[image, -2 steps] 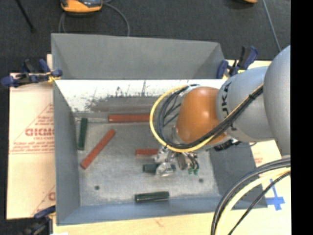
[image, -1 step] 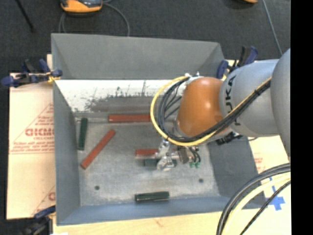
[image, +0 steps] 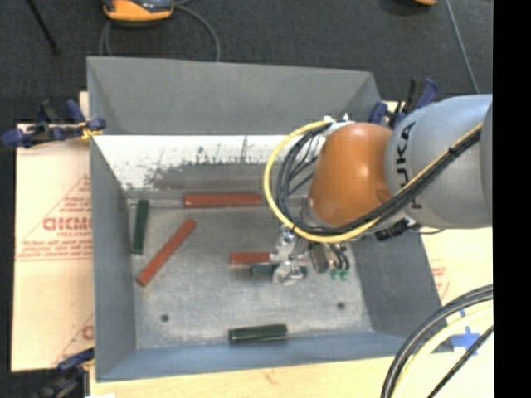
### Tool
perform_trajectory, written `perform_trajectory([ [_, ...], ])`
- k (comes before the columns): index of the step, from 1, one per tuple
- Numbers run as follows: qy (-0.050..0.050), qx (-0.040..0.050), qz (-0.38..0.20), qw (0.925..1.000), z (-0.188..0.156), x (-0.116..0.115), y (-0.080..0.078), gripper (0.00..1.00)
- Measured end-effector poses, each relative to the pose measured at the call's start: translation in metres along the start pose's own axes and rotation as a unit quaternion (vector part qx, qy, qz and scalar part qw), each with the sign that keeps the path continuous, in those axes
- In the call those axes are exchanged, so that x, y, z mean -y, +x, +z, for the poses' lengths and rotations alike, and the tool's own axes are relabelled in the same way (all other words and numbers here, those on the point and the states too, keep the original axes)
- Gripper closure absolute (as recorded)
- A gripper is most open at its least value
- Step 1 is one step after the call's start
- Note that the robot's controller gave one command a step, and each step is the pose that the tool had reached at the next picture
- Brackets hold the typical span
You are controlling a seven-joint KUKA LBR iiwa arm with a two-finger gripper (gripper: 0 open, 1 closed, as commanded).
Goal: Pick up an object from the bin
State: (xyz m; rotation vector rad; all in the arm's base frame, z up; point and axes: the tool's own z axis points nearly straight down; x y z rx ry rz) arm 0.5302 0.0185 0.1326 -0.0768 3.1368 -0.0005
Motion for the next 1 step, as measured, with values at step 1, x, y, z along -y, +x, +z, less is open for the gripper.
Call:
perform_trajectory([
  [1,0.0,0.0022,0.001,1.0,-0.167,0.0035,-0.0192,1.0],
])
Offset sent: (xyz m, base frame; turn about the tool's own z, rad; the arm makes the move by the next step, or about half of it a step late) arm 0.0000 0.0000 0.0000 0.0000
